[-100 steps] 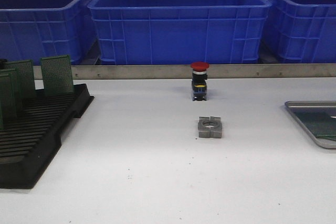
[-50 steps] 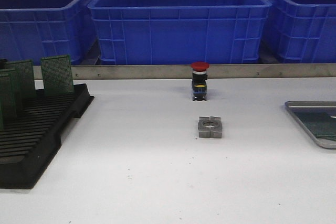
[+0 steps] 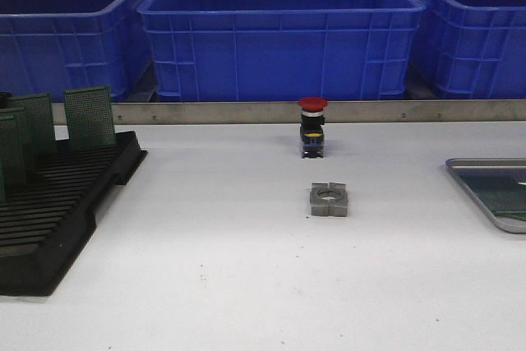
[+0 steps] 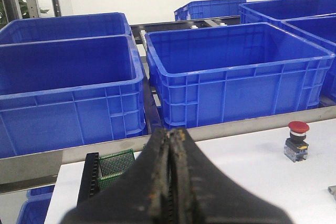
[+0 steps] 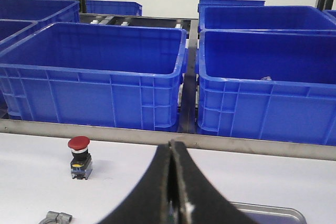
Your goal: Place circuit board on tray
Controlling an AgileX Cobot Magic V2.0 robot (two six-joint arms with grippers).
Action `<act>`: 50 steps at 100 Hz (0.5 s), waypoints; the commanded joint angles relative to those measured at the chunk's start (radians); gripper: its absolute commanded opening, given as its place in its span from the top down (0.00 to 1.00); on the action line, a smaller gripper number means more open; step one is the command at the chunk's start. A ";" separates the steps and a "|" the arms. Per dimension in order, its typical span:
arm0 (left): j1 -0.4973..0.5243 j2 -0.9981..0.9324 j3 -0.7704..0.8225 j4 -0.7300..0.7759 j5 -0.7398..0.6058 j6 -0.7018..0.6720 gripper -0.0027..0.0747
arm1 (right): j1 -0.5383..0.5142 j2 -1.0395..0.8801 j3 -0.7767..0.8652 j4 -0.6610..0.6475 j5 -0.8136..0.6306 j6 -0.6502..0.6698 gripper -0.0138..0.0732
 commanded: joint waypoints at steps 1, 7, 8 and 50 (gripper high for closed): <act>0.002 0.005 -0.027 -0.008 -0.062 -0.007 0.99 | 0.002 0.004 -0.026 0.001 -0.032 -0.008 0.92; 0.002 0.005 -0.027 -0.008 -0.062 -0.007 0.99 | 0.002 0.004 -0.026 0.001 -0.032 -0.008 0.92; 0.002 0.005 -0.027 -0.008 -0.062 -0.007 0.99 | 0.002 0.004 -0.026 0.001 -0.032 -0.008 0.92; 0.002 0.000 -0.027 0.375 -0.055 -0.224 0.99 | 0.002 0.004 -0.026 0.001 -0.032 -0.008 0.92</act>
